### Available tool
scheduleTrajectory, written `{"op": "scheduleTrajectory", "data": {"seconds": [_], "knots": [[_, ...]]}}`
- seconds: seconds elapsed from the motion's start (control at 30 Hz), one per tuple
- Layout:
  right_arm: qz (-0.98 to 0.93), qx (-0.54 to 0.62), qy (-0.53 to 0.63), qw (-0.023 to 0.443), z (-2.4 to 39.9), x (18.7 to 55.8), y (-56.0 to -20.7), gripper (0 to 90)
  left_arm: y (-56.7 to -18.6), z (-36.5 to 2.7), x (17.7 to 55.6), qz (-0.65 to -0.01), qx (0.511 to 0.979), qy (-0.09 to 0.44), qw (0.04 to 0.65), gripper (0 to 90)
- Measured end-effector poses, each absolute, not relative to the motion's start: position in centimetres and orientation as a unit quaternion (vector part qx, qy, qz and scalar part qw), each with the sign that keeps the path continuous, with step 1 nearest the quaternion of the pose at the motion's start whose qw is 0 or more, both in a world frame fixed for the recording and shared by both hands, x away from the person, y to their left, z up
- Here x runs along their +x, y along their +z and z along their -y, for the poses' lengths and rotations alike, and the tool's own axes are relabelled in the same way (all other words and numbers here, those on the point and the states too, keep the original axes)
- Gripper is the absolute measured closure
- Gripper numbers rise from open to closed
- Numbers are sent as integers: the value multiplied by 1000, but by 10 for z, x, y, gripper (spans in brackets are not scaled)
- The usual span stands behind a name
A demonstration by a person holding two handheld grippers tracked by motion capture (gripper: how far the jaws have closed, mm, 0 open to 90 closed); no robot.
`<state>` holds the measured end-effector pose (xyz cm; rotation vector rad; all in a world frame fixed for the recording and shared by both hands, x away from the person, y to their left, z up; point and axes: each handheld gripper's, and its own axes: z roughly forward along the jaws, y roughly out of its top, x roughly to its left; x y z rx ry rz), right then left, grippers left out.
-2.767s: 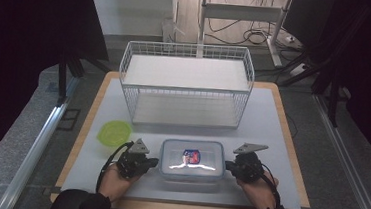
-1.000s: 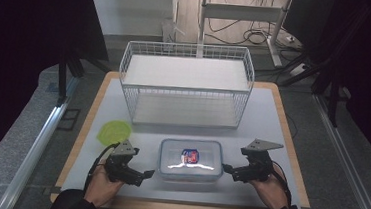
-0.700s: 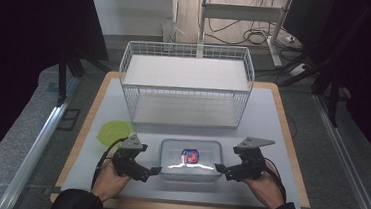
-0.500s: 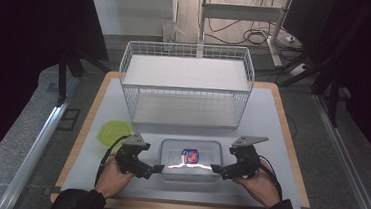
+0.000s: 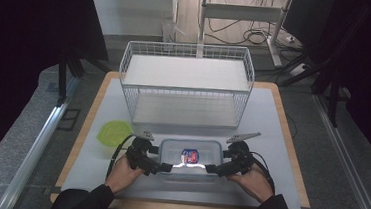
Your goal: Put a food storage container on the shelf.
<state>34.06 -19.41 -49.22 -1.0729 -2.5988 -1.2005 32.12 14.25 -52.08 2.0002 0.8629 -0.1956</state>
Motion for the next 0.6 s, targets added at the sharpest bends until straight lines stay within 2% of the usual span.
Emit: {"op": "scheduleTrajectory", "data": {"seconds": [0.17,0.23,0.4,0.43,0.47,0.5,0.6], "knots": [[840,-367,-394,75,196,344,-496,30,-524,-144,322,-360,808,-111,453,0],[838,-375,-389,78,198,341,-493,82,-518,-140,318,-360,818,-97,437,0],[838,-378,-388,70,201,334,-488,139,-510,-135,307,-351,832,-62,426,14],[836,-381,-391,62,203,329,-485,197,-506,-137,301,-350,831,-44,430,63],[836,-381,-391,62,203,329,-485,197,-506,-137,301,-350,831,-44,430,108],[832,-385,-395,60,205,327,-483,236,-504,-141,298,-351,827,-40,437,108],[827,-386,-405,55,212,320,-480,308,-503,-149,292,-355,817,-46,452,227]]}}
